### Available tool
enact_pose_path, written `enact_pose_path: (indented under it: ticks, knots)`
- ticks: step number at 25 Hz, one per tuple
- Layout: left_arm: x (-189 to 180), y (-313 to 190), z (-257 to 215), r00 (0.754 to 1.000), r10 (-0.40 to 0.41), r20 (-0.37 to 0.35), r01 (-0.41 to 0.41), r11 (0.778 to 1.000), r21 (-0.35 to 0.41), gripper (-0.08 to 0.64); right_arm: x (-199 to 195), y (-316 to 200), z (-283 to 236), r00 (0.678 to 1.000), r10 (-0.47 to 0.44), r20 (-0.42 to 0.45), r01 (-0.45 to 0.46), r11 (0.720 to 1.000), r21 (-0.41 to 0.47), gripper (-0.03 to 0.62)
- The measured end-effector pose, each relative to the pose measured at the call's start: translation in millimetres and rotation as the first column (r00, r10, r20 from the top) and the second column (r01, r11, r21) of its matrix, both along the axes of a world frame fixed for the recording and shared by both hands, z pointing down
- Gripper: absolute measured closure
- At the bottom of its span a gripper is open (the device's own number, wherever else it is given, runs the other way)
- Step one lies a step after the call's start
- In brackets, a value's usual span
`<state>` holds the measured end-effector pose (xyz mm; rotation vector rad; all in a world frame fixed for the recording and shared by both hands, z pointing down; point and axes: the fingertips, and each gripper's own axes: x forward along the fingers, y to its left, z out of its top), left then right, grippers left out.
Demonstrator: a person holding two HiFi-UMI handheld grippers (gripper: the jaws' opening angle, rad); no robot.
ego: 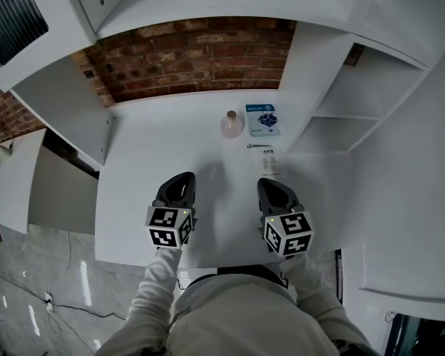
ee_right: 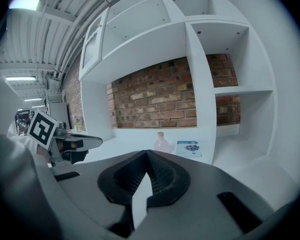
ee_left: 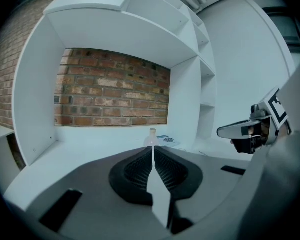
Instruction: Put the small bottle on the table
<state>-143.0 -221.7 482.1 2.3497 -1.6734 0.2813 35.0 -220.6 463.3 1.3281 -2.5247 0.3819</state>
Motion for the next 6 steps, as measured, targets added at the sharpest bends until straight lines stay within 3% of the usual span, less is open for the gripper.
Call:
enact_pose_path:
  ticks: [6]
  knots:
    - [3.0, -6.2, 0.0, 1.000, -0.002, 0.002, 0.002, 1.000, -0.004, 0.532, 2.8, -6.3, 0.4, 1.000, -0.006, -0.003, 0.006, 1.000, -0.003, 0.565]
